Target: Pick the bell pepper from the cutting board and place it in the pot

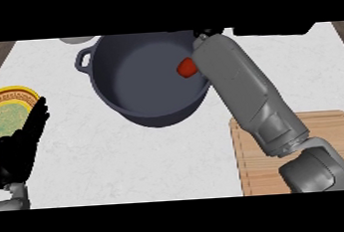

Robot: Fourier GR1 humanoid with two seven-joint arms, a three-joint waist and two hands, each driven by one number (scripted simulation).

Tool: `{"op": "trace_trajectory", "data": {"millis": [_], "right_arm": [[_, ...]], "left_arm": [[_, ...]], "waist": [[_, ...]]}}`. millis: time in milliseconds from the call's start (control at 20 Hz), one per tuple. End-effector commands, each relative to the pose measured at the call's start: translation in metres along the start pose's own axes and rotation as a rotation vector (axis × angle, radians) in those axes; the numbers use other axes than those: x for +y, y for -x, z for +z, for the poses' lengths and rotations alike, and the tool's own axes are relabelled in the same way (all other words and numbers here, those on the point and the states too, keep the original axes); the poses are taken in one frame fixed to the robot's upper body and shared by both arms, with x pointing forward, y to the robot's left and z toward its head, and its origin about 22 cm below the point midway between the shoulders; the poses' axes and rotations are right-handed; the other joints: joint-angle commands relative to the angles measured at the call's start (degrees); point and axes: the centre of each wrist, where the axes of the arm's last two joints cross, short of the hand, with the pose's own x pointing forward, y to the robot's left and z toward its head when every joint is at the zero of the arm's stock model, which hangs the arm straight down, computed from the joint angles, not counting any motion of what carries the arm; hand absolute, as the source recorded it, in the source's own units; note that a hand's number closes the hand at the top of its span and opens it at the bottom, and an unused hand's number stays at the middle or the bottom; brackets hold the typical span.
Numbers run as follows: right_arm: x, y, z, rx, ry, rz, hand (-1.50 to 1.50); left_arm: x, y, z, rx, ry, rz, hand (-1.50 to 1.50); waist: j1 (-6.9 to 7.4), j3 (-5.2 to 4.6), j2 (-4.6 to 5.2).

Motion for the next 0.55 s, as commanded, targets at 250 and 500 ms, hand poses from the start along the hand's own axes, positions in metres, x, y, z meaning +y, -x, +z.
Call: {"op": "trace_trajectory", "data": {"millis": [250,500], "right_arm": [[-0.010,0.025,0.014,0.032,-0.087,-0.208,-1.50],[-0.023,0.069,0.048,0.033,-0.084,-0.231,-1.50]], "left_arm": [[0.009,0.012,0.015,0.040,-0.036,-0.006,0.00],[0.023,0.028,0.019,0.047,-0.056,0.004,0.00]], "waist": [[-2.82,-0.02,-1.41],[-4.19,-0.04,-1.59]]}}
